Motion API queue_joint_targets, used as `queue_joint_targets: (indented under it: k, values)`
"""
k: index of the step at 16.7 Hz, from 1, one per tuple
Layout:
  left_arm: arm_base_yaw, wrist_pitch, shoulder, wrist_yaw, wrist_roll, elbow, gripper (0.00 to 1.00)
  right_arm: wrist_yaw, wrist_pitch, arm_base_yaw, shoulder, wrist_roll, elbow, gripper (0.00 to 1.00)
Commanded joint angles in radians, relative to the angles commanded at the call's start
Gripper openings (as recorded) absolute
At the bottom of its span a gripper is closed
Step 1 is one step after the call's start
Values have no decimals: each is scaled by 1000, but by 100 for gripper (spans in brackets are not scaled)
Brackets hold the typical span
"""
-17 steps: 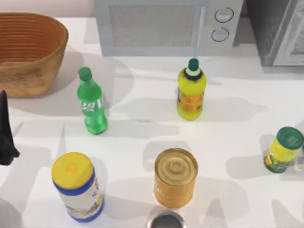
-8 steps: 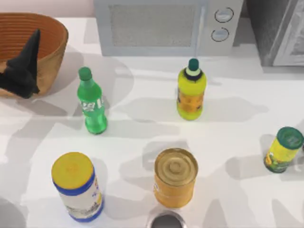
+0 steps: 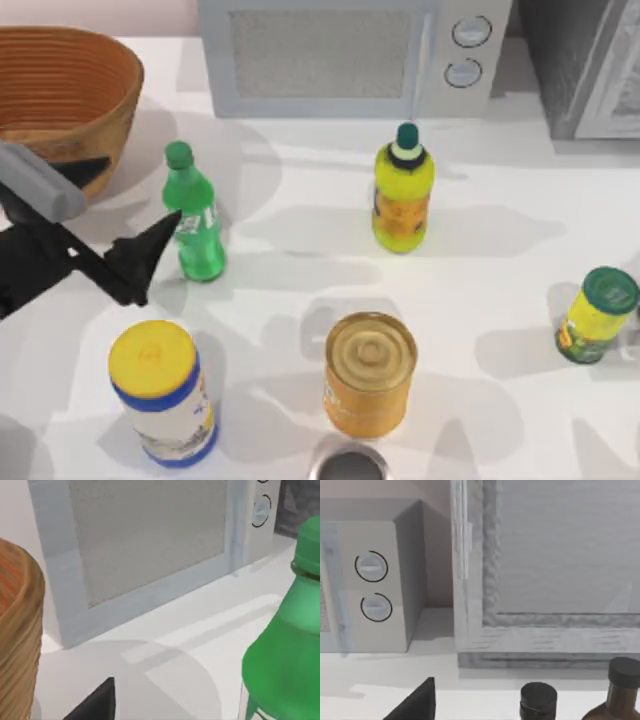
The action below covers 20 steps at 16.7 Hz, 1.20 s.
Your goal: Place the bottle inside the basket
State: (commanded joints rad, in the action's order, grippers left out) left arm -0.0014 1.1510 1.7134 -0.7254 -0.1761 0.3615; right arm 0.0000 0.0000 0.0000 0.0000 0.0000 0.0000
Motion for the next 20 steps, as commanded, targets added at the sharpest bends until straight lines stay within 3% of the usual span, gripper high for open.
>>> queue_joint_targets:
  k: [4, 10, 17, 20]
  values:
    - [7, 56, 130, -75, -50, -21, 100, 0, 0, 0, 0, 0, 0, 100]
    - [3, 58, 139, -76, -51, -19, 100, 0, 0, 0, 0, 0, 0, 100]
    - [-159, 86, 316, 76, 7, 172, 100, 0, 0, 0, 0, 0, 0, 100]
    - [-169, 87, 326, 86, 11, 182, 100, 0, 0, 0, 0, 0, 0, 100]
